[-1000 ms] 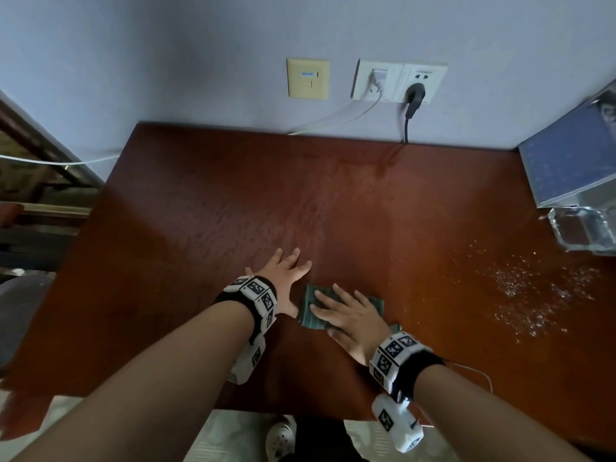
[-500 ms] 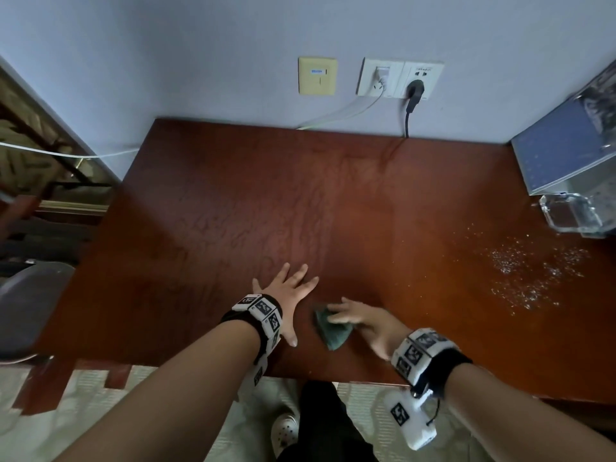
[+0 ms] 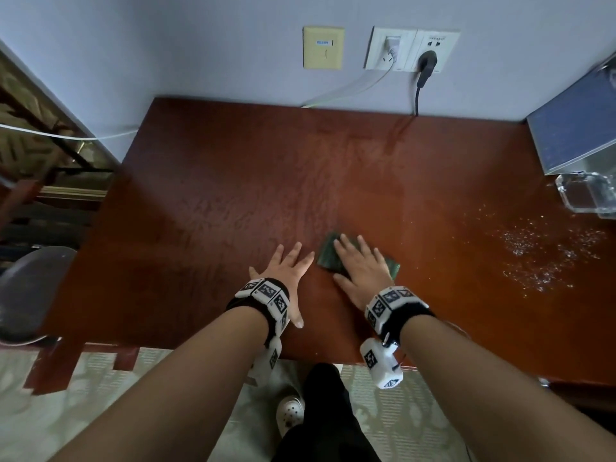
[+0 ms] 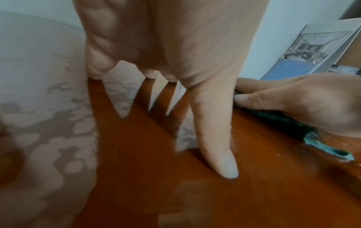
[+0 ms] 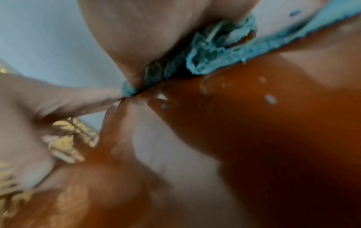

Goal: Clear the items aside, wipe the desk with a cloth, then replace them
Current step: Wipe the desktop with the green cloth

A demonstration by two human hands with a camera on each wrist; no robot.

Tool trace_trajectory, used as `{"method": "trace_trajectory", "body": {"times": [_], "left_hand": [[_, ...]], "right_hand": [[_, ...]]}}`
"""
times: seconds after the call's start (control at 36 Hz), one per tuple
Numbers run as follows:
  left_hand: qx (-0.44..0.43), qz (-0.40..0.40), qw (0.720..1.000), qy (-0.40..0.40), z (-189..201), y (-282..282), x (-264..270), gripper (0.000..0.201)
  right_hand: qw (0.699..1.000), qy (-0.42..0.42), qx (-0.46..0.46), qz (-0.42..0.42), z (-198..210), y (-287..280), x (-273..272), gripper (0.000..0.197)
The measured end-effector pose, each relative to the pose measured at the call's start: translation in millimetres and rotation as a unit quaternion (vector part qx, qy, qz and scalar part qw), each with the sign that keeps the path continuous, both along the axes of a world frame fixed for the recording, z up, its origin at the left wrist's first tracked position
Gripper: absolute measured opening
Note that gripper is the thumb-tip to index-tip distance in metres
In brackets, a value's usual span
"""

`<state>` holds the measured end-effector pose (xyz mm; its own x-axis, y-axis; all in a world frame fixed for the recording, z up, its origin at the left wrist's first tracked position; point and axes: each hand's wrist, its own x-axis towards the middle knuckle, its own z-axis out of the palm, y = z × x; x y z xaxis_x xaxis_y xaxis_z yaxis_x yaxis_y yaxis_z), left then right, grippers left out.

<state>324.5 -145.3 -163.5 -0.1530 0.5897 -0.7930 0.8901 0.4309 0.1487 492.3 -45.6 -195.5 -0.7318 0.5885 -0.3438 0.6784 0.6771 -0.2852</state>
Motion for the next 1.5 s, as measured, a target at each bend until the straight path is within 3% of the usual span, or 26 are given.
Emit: {"method": "trace_trajectory", "body": {"times": [0.33,0.53,0.58,0.67,0.72,0.78,0.83,0.92,1.0,1.14,1.25,1.39,1.5], "left_hand": [[0.009,0.014,1.000,0.007,5,-16,7,0.128],[0.011,0.011,1.000,0.001,4,-27,9,0.114],[0.014,0.015,1.000,0.001,4,-30,10,0.109],[0.022,0.019,1.000,0.002,2,-36,12,0.102],[0.029,0.020,0.999,0.002,1,-40,13,0.099],[0.033,0.023,0.999,0.002,0,-41,13,0.096],[0.041,0.025,0.999,0.000,0,-43,14,0.094],[0.053,0.022,0.998,-0.003,-1,-47,13,0.090],[0.051,0.019,0.998,-0.003,-2,-51,12,0.082],[0.053,0.014,0.998,0.001,-1,-51,8,0.066],[0.053,0.023,0.998,0.002,-6,-43,3,0.078],[0.071,0.040,0.997,0.017,-6,-40,8,0.073],[0.074,0.040,0.996,0.043,1,-40,16,0.074]], "right_hand": [[0.984,0.037,-0.045,0.167,-3,-58,53,0.068],[0.973,0.034,-0.163,0.163,10,-69,74,0.076],[0.969,0.058,-0.203,0.128,22,-69,75,0.073],[0.959,0.140,-0.241,-0.041,30,-68,83,0.062],[0.959,0.200,-0.174,-0.095,25,-67,89,0.063],[0.956,0.210,-0.119,-0.167,14,-63,95,0.064],[0.944,0.174,-0.117,-0.255,13,-63,93,0.065],[0.963,0.059,-0.065,-0.256,10,-66,83,0.065],[0.966,0.006,-0.010,-0.257,6,-82,66,0.064],[0.987,0.018,0.002,-0.161,3,-114,31,0.066],[0.999,0.026,-0.010,-0.035,2,-127,31,0.060],[0.990,0.050,-0.071,0.109,5,-122,57,0.063],[0.974,0.023,-0.161,0.157,26,-112,70,0.070]]}}
